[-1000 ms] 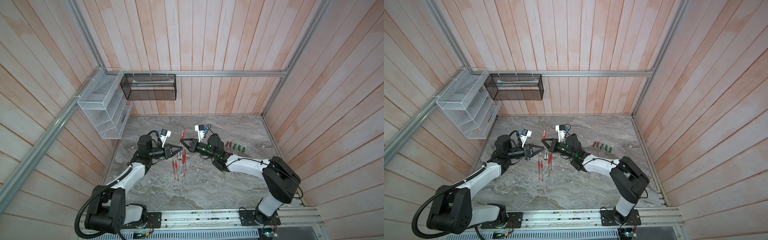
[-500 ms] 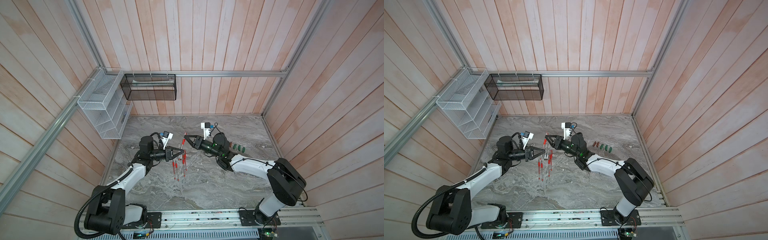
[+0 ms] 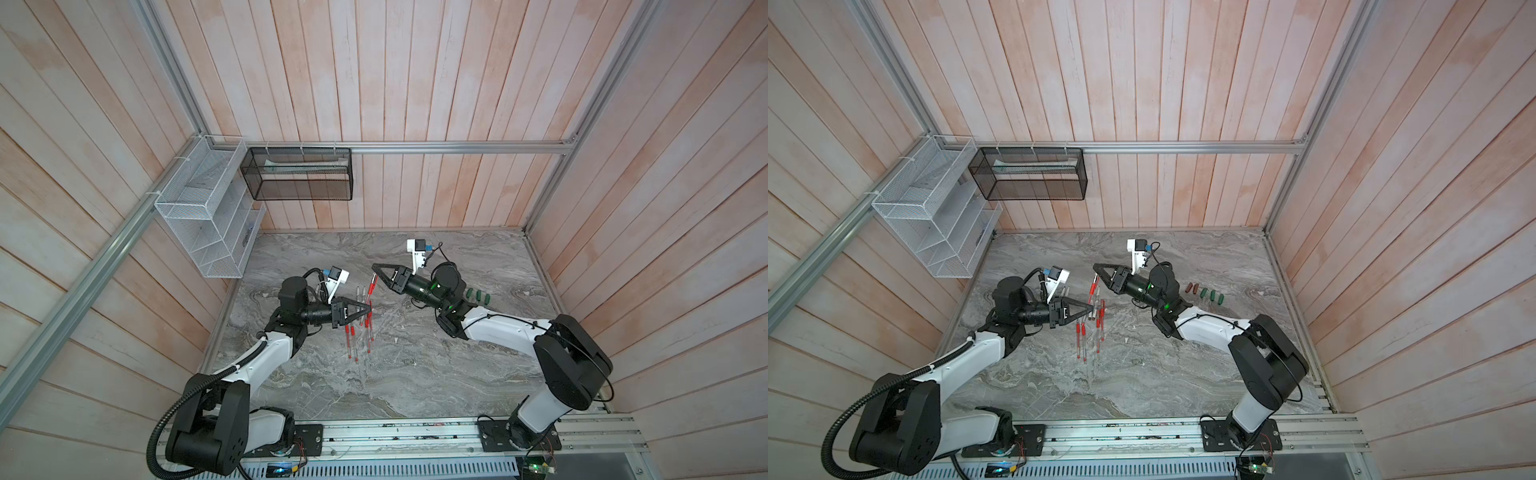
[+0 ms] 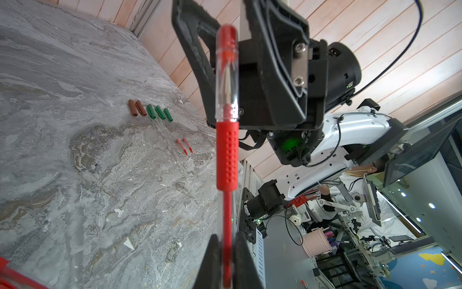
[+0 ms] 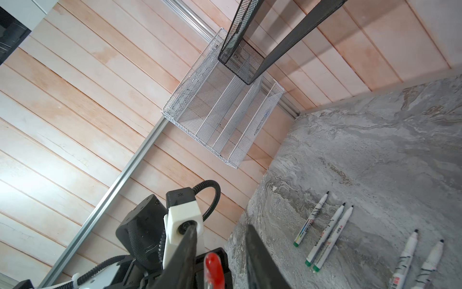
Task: Remove pen caps from pens
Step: Open the pen cap on the pen.
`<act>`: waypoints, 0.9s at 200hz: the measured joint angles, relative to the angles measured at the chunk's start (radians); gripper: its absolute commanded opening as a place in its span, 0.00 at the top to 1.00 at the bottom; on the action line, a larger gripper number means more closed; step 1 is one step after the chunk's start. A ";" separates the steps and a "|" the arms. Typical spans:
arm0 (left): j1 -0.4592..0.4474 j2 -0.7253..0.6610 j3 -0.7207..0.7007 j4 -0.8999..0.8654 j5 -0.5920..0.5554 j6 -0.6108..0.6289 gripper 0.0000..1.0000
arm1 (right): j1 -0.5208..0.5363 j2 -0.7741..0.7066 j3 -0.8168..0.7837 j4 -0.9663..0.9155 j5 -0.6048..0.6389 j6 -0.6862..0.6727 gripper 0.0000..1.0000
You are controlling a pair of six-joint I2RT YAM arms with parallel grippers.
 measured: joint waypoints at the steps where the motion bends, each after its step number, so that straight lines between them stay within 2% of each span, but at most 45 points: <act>1: 0.000 0.000 0.000 0.002 0.000 -0.002 1.00 | 0.000 0.000 0.000 0.000 -0.001 0.000 0.67; 24: 0.000 0.000 -0.003 0.022 0.000 -0.021 1.00 | 0.013 0.015 0.000 0.006 -0.021 0.000 0.73; 37: 0.000 0.000 -0.003 0.023 -0.001 -0.029 1.00 | 0.018 0.028 0.000 0.014 -0.029 0.009 0.81; 58: 0.000 0.000 -0.004 0.017 -0.003 -0.042 1.00 | 0.019 0.037 0.002 0.033 -0.043 0.013 1.00; 96: -0.004 -0.011 -0.011 -0.002 -0.019 -0.019 1.00 | 0.007 0.037 0.002 0.030 -0.069 0.012 1.00; 180: -0.041 -0.139 -0.105 0.052 -0.165 -0.035 1.00 | -0.066 0.037 0.000 0.049 -0.273 0.111 1.00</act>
